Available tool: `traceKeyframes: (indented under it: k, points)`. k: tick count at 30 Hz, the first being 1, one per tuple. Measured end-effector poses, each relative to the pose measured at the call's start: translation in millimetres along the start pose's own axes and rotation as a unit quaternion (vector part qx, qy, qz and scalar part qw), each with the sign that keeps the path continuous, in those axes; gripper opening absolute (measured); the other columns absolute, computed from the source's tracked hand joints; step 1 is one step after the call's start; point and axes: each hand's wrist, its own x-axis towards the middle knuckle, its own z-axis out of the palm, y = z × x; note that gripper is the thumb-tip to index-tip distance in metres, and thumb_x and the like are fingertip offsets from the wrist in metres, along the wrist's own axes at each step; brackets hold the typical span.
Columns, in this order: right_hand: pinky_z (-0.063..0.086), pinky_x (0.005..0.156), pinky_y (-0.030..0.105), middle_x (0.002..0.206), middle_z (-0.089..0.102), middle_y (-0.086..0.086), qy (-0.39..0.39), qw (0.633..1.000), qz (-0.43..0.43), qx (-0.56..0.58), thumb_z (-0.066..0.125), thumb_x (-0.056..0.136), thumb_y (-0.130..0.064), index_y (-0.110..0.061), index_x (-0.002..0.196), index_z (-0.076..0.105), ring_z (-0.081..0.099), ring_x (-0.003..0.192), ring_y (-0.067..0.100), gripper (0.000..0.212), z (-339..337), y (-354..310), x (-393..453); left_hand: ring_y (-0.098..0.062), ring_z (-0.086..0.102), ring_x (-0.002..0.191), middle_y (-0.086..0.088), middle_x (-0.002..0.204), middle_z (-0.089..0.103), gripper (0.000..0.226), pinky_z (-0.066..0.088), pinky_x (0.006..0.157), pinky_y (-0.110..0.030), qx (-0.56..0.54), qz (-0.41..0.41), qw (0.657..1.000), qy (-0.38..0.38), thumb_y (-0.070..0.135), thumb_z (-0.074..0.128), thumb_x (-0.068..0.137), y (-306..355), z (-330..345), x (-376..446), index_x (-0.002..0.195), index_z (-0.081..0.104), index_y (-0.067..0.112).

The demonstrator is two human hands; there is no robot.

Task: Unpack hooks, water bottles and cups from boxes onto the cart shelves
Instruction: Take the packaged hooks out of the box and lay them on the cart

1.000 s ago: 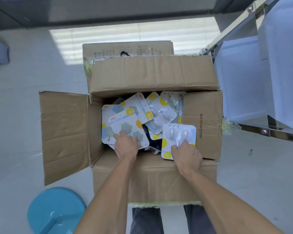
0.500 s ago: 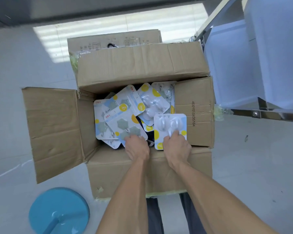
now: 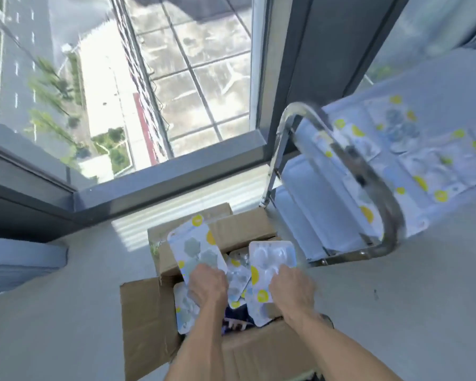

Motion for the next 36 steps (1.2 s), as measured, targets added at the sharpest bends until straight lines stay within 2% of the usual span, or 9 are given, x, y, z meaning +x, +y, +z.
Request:
traceKeyframes:
  k: [2,7,10,12,14,17,25,30,36]
  points:
    - [0.048,0.079,0.033,0.109,0.068,0.007,0.061,0.997,-0.038,0.01,0.042,0.097,-0.028,-0.017,0.107,0.064,0.065,0.104,0.028,0.026,-92.1,-2.3,-14.7,-0.033,0.067,0.088,-0.02,0.094,0.07,0.022,0.04,0.059,-0.03,-0.044,0.037,0.997,0.053,0.016,0.054,0.095,55.4,-65.7,-35.3,0.077,0.063,0.005]
    - [0.047,0.075,0.035,0.102,0.069,0.015,0.244,0.959,-0.057,0.129,0.04,0.099,-0.031,-0.01,0.103,0.066,0.066,0.098,0.034,0.034,-350.1,33.2,-53.7,-0.037,0.065,0.101,-0.022,0.105,0.068,0.03,0.045,0.074,-0.034,-0.095,0.171,0.969,0.153,0.022,0.047,0.097,202.8,-207.3,-151.9,0.101,0.069,0.002]
    - [0.037,0.069,0.033,0.104,0.068,0.014,0.317,0.936,-0.026,0.15,0.04,0.099,-0.027,-0.01,0.106,0.065,0.064,0.099,0.035,0.032,-455.3,106.8,-67.6,-0.039,0.067,0.094,-0.023,0.098,0.069,0.027,0.052,0.078,-0.039,-0.145,0.228,0.945,0.184,0.023,0.054,0.09,279.3,-239.1,-230.6,0.091,0.069,-0.001]
    - [0.041,0.073,0.033,0.109,0.067,0.014,0.338,0.93,0.009,0.142,0.038,0.101,-0.029,-0.01,0.109,0.065,0.063,0.102,0.034,0.034,-492.4,172.0,-65.5,-0.037,0.067,0.088,-0.02,0.093,0.069,0.023,0.052,0.074,-0.038,-0.13,0.282,0.937,0.162,0.021,0.057,0.085,320.9,-228.7,-277.9,0.086,0.067,0.0]
    - [0.045,0.079,0.033,0.114,0.065,0.013,0.318,0.939,0.044,0.125,0.039,0.101,-0.028,-0.011,0.114,0.063,0.062,0.106,0.033,0.033,-507.7,239.4,-52.7,-0.036,0.065,0.092,-0.019,0.096,0.068,0.022,0.047,0.071,-0.034,-0.093,0.316,0.934,0.136,0.019,0.057,0.085,356.0,-198.8,-317.2,0.091,0.067,0.001]
    - [0.043,0.075,0.03,0.115,0.064,0.008,0.246,0.96,0.086,0.098,0.048,0.093,-0.019,-0.016,0.116,0.062,0.062,0.106,0.028,0.028,-503.8,335.3,-19.5,-0.034,0.063,0.1,-0.017,0.104,0.067,0.023,0.04,0.07,-0.031,-0.028,0.333,0.938,0.096,0.021,0.056,0.088,401.4,-124.6,-358.7,0.099,0.065,0.004]
    - [0.05,0.084,0.027,0.119,0.065,0.0,0.158,0.985,0.068,-0.018,0.052,0.092,-0.02,-0.024,0.118,0.064,0.063,0.112,0.021,0.029,-482.0,540.1,139.2,-0.031,0.062,0.11,-0.014,0.115,0.064,0.025,0.046,0.081,-0.031,0.006,0.245,0.969,0.024,0.025,0.052,0.094,551.2,94.3,-395.2,0.107,0.063,0.007]
    - [0.047,0.085,0.027,0.12,0.063,0.0,0.105,0.993,0.047,-0.028,0.052,0.093,-0.017,-0.023,0.119,0.062,0.06,0.114,0.022,0.029,-463.2,597.6,233.9,-0.032,0.063,0.107,-0.015,0.112,0.066,0.021,0.043,0.077,-0.03,0.01,0.214,0.977,0.01,0.018,0.051,0.093,642.2,180.0,-380.0,0.102,0.065,0.005]
    - [0.05,0.087,0.03,0.118,0.064,0.003,0.075,0.997,0.004,-0.02,0.053,0.093,-0.012,-0.019,0.116,0.064,0.06,0.114,0.025,0.027,-447.8,591.7,314.3,-0.036,0.062,0.108,-0.019,0.111,0.065,0.025,0.048,0.083,-0.035,0.056,0.168,0.981,0.077,0.018,0.05,0.094,657.4,204.5,-315.9,0.104,0.065,0.002]
